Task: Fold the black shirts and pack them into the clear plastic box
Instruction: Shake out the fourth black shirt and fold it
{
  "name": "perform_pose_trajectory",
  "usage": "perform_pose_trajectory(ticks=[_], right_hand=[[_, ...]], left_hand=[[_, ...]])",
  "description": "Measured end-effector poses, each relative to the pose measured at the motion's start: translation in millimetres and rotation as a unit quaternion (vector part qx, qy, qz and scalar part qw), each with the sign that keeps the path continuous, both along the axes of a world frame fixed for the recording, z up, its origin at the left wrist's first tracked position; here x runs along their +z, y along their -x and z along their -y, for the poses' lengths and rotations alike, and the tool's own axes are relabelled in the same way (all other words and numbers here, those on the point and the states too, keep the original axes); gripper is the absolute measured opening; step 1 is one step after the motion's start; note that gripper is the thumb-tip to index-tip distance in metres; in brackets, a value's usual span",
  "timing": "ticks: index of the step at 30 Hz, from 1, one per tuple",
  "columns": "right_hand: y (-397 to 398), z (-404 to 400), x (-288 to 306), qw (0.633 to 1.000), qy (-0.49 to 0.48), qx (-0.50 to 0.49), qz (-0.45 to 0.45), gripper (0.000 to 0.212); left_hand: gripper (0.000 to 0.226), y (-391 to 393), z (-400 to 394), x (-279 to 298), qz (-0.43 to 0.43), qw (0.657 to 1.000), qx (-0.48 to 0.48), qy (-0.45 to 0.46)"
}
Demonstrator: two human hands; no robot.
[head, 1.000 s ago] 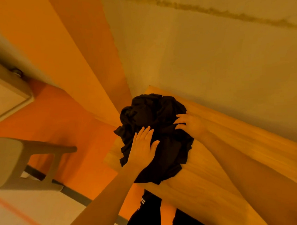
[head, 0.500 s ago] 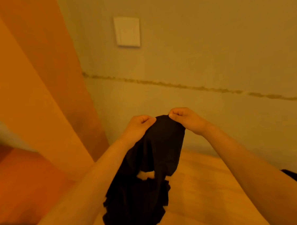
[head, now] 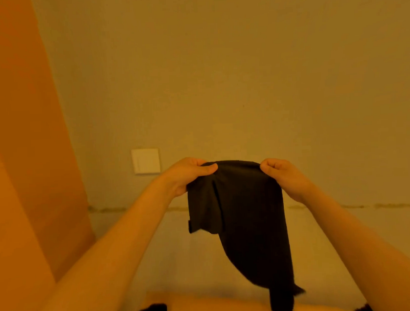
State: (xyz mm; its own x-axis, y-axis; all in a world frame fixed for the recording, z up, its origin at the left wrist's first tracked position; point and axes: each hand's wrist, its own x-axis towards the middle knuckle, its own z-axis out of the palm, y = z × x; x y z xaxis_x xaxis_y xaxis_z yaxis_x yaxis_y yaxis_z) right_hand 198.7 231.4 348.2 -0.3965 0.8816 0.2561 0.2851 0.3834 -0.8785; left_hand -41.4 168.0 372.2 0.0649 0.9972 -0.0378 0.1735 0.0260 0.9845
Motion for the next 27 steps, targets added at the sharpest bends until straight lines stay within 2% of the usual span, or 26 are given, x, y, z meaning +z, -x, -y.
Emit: perform_pose_trajectory(ticks=[3, 5, 7, 8, 10, 11, 13, 15, 19, 23, 24, 27], right_hand=[[-27.2, 0.8, 8.8, 0.999, -0.014, -0.009, -0.041, 0.031], [-42.2, 1.1, 14.3, 0.999, -0.002, 0.030, -0.029, 0.035], [-51.5, 3.3, 23.1, 0.996, 0.031, 0.086, 0.014, 0.023], [-53.0, 3.2, 27.4, 0.993, 0.034, 0.106, 0.026, 0.029], [-48.8, -0.4, 36.6, 0.991, 0.032, 0.131, -0.006, 0.075], [-42.3, -0.3, 41.2, 0.987, 0.039, 0.149, -0.037, 0.088], [-24.8, 0.7, 49.4, 0.973, 0.067, 0.202, -0.088, 0.098], [-8.5, 1.5, 53.2, 0.966, 0.090, 0.228, -0.084, 0.095], [1.7, -8.0, 53.5, 0.961, 0.111, 0.246, -0.063, 0.065], [9.6, -14.4, 60.4, 0.955, 0.109, 0.257, -0.101, 0.072], [13.3, -15.1, 61.9, 0.952, 0.111, 0.262, -0.110, 0.067], [17.7, -16.6, 65.8, 0.954, 0.103, 0.272, -0.068, 0.064]], left_hand=[[0.015, -6.0, -12.4, 18.6, 0.004, 0.997, 0.062, -0.040], [0.015, -11.2, -18.1, 27.7, 0.045, 0.996, 0.054, -0.062], [0.014, -21.5, -21.4, 37.7, 0.064, 0.995, 0.013, -0.074], [0.014, -28.1, -22.6, 43.0, 0.061, 0.995, -0.014, -0.078], [0.013, -43.5, -23.7, 54.1, 0.021, 0.994, -0.068, -0.087], [0.012, -51.6, -23.9, 59.5, -0.012, 0.992, -0.090, -0.092], [0.011, -63.8, -24.2, 69.8, -0.071, 0.985, -0.123, -0.101], [0.010, -66.7, -24.4, 79.3, -0.109, 0.977, -0.146, -0.108], [0.009, -48.4, -21.8, 94.1, -0.165, 0.968, -0.155, -0.112], [0.010, -29.6, -19.2, 104.2, -0.173, 0.968, -0.145, -0.112], [0.009, -28.0, -18.2, 107.0, -0.177, 0.967, -0.141, -0.115], [0.013, -16.1, -13.7, 115.0, -0.268, 0.947, -0.118, -0.129]])
